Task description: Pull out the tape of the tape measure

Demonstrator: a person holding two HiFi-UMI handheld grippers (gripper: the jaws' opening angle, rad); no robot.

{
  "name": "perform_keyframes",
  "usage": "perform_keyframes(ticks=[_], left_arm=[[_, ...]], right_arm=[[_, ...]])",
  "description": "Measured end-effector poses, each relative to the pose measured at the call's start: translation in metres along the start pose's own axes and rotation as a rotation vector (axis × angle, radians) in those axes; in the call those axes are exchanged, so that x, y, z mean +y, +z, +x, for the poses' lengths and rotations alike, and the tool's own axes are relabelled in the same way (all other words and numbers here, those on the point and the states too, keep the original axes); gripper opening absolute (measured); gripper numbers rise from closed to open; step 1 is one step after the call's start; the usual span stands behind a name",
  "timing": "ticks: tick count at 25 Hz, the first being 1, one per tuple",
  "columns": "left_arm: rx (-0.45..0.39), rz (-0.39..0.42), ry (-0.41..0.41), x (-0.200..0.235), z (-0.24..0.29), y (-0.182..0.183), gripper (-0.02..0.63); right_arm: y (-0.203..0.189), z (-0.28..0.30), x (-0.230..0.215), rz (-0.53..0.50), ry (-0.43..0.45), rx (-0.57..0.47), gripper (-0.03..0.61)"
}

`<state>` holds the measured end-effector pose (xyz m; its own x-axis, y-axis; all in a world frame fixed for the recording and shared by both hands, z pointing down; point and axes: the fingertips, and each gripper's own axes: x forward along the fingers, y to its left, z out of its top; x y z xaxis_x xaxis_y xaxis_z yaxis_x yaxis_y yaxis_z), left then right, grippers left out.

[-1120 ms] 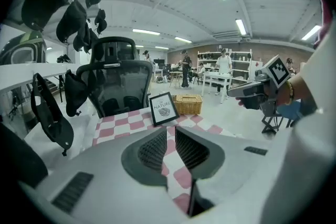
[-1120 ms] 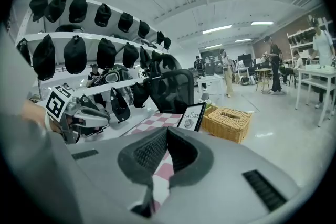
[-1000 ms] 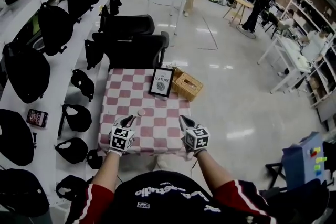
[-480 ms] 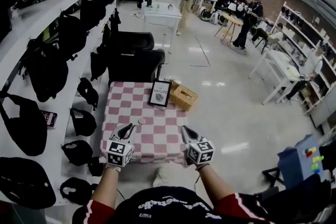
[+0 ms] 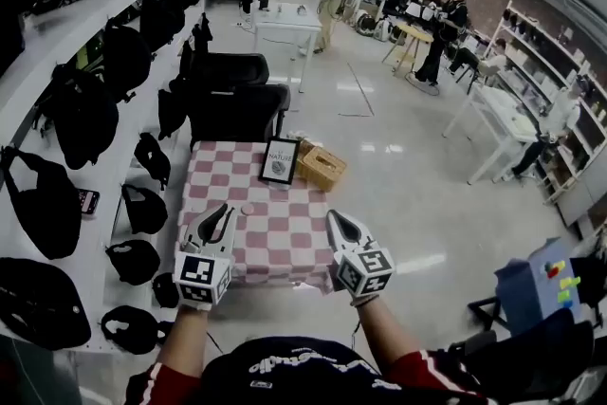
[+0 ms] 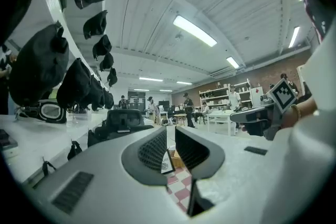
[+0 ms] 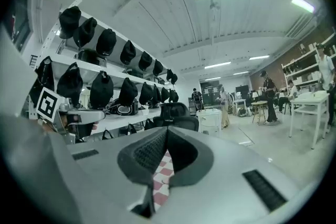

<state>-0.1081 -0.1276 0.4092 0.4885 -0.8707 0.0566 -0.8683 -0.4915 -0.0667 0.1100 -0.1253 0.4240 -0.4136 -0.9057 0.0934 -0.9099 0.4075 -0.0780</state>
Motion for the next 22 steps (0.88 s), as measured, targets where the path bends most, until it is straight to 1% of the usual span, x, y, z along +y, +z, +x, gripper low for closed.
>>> perform_keyframes(ticks=[3,7,15,18,22], left_arm=[[-0.038,0.034,0.021,-0.012,-0.008,0.020,0.054],[-0.075,0.054,0.057,-0.022,-0.021,0.034,0.046],[-0.052,0.039,0.053,-0.045,-0.029,0.037,0.008],[-0.048,0.048,0.045,-0.051,-0.030,0.039,0.006],[-0.052,0.038,0.038,-0.056,-0.030,0.044,0.005]], right_arm=[[0.018,-0.017,0.000,-0.013,0.006,-0.026,0.003],[0.027,-0.033,-0.001,-0.016,0.015,-0.043,0.003],[0.036,-0.049,0.001,0.030,0.039,-0.086,0.003],[0.040,-0.053,0.003,0.034,0.042,-0.093,0.003],[0.047,-0.056,0.004,0.058,0.048,-0.102,0.003]])
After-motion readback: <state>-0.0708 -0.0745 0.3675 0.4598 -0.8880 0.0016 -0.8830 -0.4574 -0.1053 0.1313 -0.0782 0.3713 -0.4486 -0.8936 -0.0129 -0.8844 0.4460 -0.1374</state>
